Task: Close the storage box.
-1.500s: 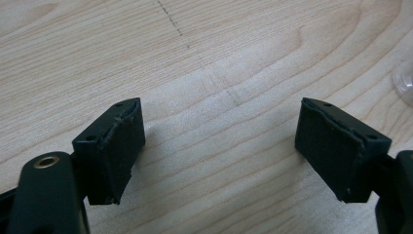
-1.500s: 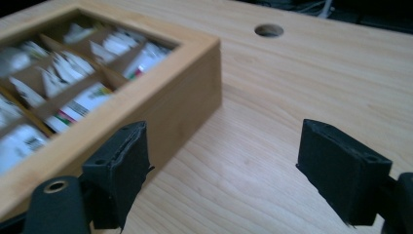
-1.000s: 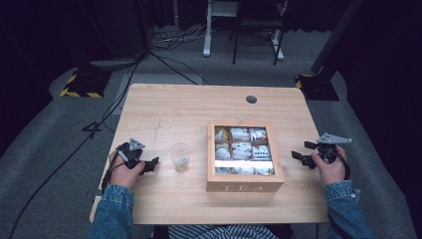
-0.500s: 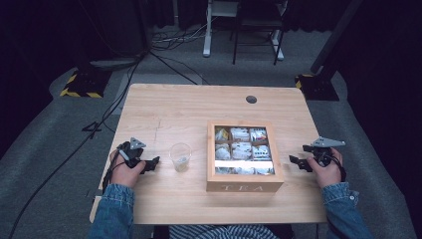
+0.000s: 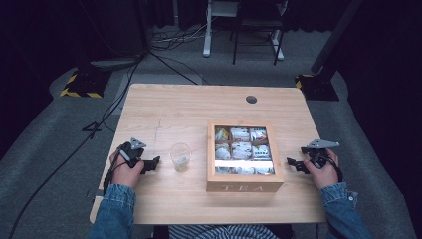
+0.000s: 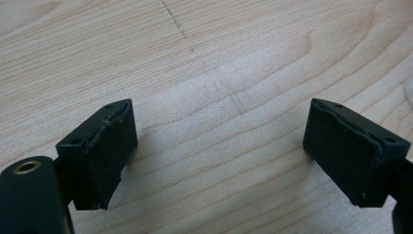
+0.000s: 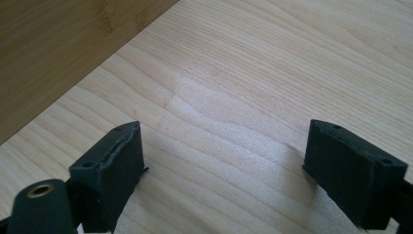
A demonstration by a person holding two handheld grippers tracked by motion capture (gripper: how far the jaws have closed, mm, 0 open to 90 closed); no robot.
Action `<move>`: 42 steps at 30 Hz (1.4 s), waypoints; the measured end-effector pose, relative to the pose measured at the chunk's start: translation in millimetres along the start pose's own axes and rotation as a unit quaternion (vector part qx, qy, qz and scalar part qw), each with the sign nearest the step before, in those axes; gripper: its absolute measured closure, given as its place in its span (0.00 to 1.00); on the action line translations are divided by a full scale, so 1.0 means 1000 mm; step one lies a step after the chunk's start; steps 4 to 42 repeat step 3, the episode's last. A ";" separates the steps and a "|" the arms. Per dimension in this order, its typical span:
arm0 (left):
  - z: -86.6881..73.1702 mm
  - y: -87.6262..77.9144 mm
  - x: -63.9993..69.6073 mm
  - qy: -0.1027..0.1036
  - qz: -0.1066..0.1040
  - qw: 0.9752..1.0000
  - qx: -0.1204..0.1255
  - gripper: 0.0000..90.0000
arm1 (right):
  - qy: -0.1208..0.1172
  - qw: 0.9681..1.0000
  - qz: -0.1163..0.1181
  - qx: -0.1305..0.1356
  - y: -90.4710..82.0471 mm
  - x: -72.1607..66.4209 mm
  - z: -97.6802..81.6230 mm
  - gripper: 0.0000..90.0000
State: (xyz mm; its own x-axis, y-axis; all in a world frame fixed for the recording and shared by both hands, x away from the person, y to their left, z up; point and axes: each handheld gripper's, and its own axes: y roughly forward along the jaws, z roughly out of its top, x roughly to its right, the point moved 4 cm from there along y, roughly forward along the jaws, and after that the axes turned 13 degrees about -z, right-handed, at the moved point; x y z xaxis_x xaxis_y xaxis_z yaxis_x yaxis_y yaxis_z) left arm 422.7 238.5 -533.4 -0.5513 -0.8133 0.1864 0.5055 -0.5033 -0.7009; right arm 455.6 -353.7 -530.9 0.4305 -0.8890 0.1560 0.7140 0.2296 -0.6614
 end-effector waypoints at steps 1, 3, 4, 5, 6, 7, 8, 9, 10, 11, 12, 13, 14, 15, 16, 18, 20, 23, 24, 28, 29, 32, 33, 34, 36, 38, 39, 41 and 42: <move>0.000 0.000 0.000 -0.001 0.000 1.000 0.000 0.14 | 0.000 1.000 0.000 0.000 0.000 0.000 0.000 0.16; 0.000 0.000 0.000 -0.001 0.000 1.000 0.000 0.14 | 0.000 1.000 0.000 0.000 0.000 0.000 0.000 0.16; 0.000 0.000 0.000 -0.001 0.000 1.000 0.000 0.14 | 0.000 1.000 0.000 0.000 0.000 0.000 0.000 0.16; 0.000 0.000 0.000 -0.001 0.000 1.000 0.000 0.14 | 0.000 1.000 0.000 0.000 0.000 0.000 0.000 0.16; 0.000 0.000 0.000 -0.001 0.000 1.000 0.000 0.14 | 0.000 1.000 0.000 0.000 0.000 0.000 0.000 0.16; 0.000 0.000 0.000 -0.001 0.000 1.000 0.000 0.14 | 0.000 1.000 0.000 0.000 0.000 0.000 0.000 0.16; 0.000 0.000 0.000 -0.001 0.000 1.000 0.000 0.14 | 0.000 1.000 0.000 0.000 0.000 0.000 0.000 0.16; 0.000 0.000 0.000 -0.001 0.000 1.000 0.000 0.14 | 0.000 1.000 0.000 0.000 0.000 0.000 0.000 0.16; 0.000 0.000 0.000 -0.001 0.000 1.000 0.000 0.14 | 0.000 1.000 0.000 0.000 0.000 0.000 0.000 0.16; 0.000 0.000 0.000 -0.001 0.000 1.000 0.000 0.14 | 0.000 1.000 0.000 0.000 0.000 0.000 0.000 0.16; 0.000 0.000 0.000 -0.001 0.000 1.000 0.000 0.14 | 0.000 1.000 0.000 0.000 0.000 0.000 0.000 0.16; 0.000 0.000 0.000 -0.001 0.000 1.000 0.000 0.14 | 0.000 1.000 0.000 0.000 0.000 0.000 0.000 0.16; 0.000 0.000 0.000 -0.001 0.000 1.000 0.000 0.14 | 0.000 1.000 0.000 0.000 0.000 0.000 0.000 0.16; 0.000 0.000 0.000 -0.001 0.000 1.000 0.000 0.14 | 0.000 1.000 0.000 0.000 0.000 0.000 0.000 0.16; 0.000 0.000 0.000 -0.001 0.000 1.000 0.000 0.14 | 0.000 1.000 0.000 0.000 0.000 0.000 0.000 0.16; 0.000 0.000 0.000 -0.001 0.000 1.000 0.000 0.14 | 0.000 1.000 0.000 0.000 0.000 0.000 0.000 0.16; 0.000 0.000 0.000 -0.001 0.000 1.000 0.000 0.14 | 0.000 1.000 0.000 0.000 0.000 0.000 0.000 0.16; 0.000 0.000 0.000 -0.001 0.000 1.000 0.000 0.14 | 0.000 1.000 0.000 0.000 0.000 0.000 0.000 0.16; 0.000 0.000 0.000 -0.001 0.000 1.000 0.000 0.14 | 0.000 1.000 0.000 0.000 0.000 0.000 0.000 0.16; 0.000 0.000 0.000 -0.001 0.000 1.000 0.000 0.14 | 0.000 1.000 0.000 0.000 0.000 0.000 0.000 0.16; 0.000 0.000 0.000 -0.001 0.000 1.000 0.000 0.14 | 0.000 1.000 0.000 0.000 0.000 0.000 0.000 0.16; 0.000 0.000 0.000 -0.001 0.000 1.000 0.000 0.14 | 0.000 1.000 0.000 0.000 0.000 0.000 0.000 0.16; 0.000 0.000 0.000 -0.001 0.000 1.000 0.000 0.14 | 0.000 1.000 0.000 0.000 0.000 0.000 0.000 0.16; 0.000 0.000 0.000 -0.001 0.000 1.000 0.000 0.14 | 0.000 1.000 0.000 0.000 0.000 0.000 0.000 0.16; 0.000 0.000 0.000 -0.001 0.000 1.000 0.000 0.14 | 0.000 1.000 0.000 0.000 0.000 0.000 0.000 0.16; 0.000 0.000 0.000 -0.001 0.000 1.000 0.000 0.14 | 0.000 1.000 0.000 0.000 0.000 0.000 0.000 0.16; 0.000 0.000 0.000 -0.001 0.000 1.000 0.000 0.14 | 0.000 1.000 0.000 0.000 0.000 0.000 0.000 0.16; 0.000 0.000 0.000 -0.001 0.000 1.000 0.000 0.14 | 0.000 1.000 0.000 0.000 0.000 0.000 0.000 0.16; 0.000 0.000 0.000 -0.001 0.000 1.000 0.000 0.14 | 0.000 1.000 0.000 0.000 0.000 0.000 0.000 0.16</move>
